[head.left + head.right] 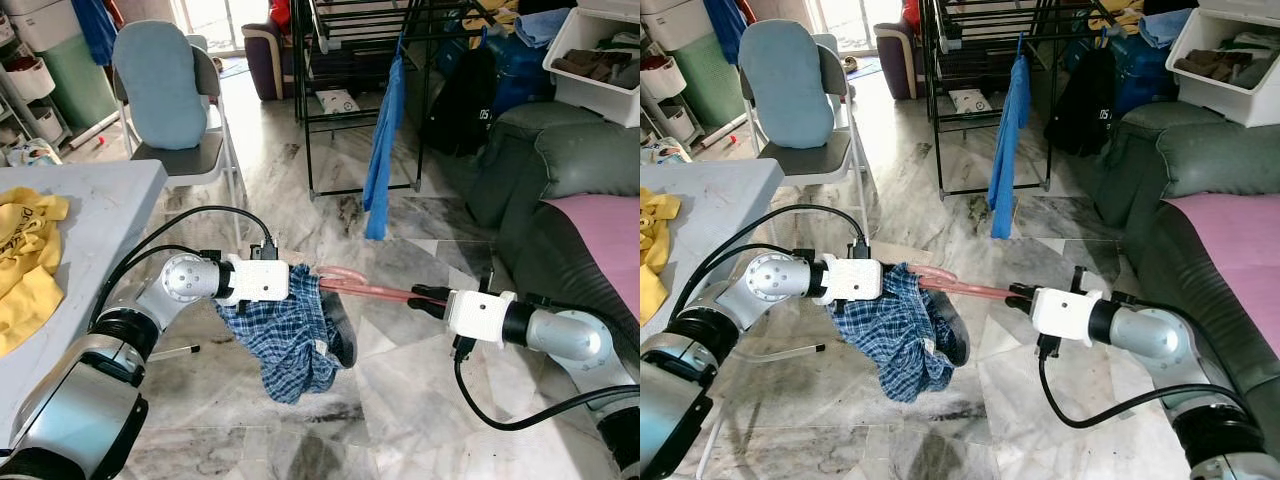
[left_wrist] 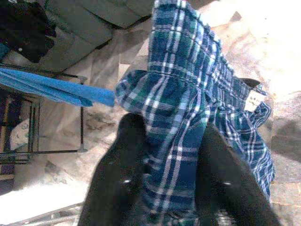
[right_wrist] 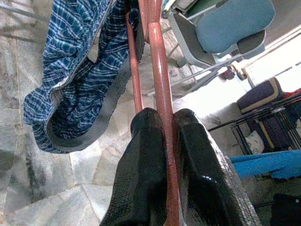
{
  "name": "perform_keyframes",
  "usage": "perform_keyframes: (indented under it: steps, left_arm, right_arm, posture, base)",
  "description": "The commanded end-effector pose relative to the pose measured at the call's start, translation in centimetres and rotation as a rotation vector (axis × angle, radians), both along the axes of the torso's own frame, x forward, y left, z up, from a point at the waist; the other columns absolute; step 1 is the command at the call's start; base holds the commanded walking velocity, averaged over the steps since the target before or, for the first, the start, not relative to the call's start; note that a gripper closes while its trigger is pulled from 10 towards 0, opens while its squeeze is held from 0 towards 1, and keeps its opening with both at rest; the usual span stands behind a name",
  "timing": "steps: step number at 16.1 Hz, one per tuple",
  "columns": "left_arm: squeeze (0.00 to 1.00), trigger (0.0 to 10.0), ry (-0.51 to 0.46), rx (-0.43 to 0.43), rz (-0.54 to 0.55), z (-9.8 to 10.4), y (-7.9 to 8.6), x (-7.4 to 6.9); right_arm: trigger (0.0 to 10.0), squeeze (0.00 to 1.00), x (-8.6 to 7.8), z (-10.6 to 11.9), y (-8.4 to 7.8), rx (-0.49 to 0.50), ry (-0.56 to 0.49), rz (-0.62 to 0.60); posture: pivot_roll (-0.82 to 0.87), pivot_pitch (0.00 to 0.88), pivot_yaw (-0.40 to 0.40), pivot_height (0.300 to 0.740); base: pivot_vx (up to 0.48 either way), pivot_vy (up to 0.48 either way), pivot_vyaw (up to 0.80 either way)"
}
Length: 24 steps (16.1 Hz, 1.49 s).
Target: Hang hanger
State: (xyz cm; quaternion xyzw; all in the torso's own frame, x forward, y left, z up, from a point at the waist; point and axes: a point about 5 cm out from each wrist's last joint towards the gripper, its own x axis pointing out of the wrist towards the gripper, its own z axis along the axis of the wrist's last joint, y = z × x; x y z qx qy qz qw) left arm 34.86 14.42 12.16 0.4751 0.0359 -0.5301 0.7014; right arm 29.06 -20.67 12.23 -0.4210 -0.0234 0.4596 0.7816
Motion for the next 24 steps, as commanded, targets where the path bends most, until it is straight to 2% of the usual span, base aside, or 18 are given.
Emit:
perform_keyframes:
  steps: [1, 12, 13, 15, 16, 18, 21, 23, 24]
  left_arm:
    - [0.0, 0.0, -0.006, 0.001, 0.007, 0.5, 0.2, 0.3]
    - [0.0, 0.0, 0.044, -0.034, 0.015, 0.1, 0.0, 0.1]
    - [0.0, 0.0, 0.05, -0.038, 0.015, 0.0, 0.0, 0.1]
    - [0.0, 0.0, 0.058, -0.04, 0.02, -0.2, 0.2, 0.0]
    - [0.0, 0.0, 0.066, -0.042, 0.035, -0.3, 0.5, -0.1]
    - [0.0, 0.0, 0.081, -0.028, 0.06, -0.7, 1.1, -0.2]
    - [0.0, 0.0, 0.078, -0.024, 0.091, -1.2, 1.2, -0.2]
    - [0.0, 0.0, 0.074, -0.01, 0.167, -1.5, 1.9, 0.0]
    - [0.0, 0.0, 0.072, 0.006, 0.188, -1.6, 2.2, 0.1]
  right_arm:
    - [10.0, 0.0, 0.5, 0.8, 0.5, 0.011, -0.047, 0.016]
    - [10.0, 0.0, 0.9, 0.7, 1.1, 0.034, -0.059, 0.016]
    - [10.0, 1.0, 1.0, 0.7, 1.1, 0.038, -0.053, 0.014]
    - [10.0, 1.0, 1.0, 0.5, 1.0, 0.046, -0.012, 0.013]
    - [10.0, 1.0, 1.2, 0.8, 0.4, 0.018, -0.02, 0.0]
    - [10.0, 1.0, 2.6, 2.4, -1.2, -0.074, -0.096, -0.069]
    - [10.0, 1.0, 3.5, 3.8, -1.7, -0.064, -0.123, -0.103]
    - [10.0, 1.0, 4.4, 5.6, -2.1, -0.044, -0.247, -0.154]
    - [10.0, 1.0, 5.1, 6.9, -2.6, -0.035, -0.341, -0.218]
  posture:
    - [-0.13, 0.0, 0.069, 0.74]
    - [-0.12, 0.0, 0.068, 0.74]
    - [-0.12, 0.0, 0.067, 0.74]
    - [-0.12, 0.0, 0.066, 0.74]
    - [-0.12, 0.0, 0.065, 0.74]
    - [-0.12, 0.0, 0.062, 0.74]
    - [-0.12, 0.0, 0.051, 0.74]
    - [-0.12, 0.0, 0.047, 0.74]
    - [-0.12, 0.0, 0.045, 0.74]
  base:
    - [0.0, 0.0, 0.0]
    - [0.0, 0.0, 0.0]
    - [0.0, 0.0, 0.0]
    - [0.0, 0.0, 0.0]
    - [0.0, 0.0, 0.0]
    - [0.0, 0.0, 0.0]
    - [0.0, 0.0, 0.0]
    - [0.0, 0.0, 0.0]
    - [0.0, 0.0, 0.0]
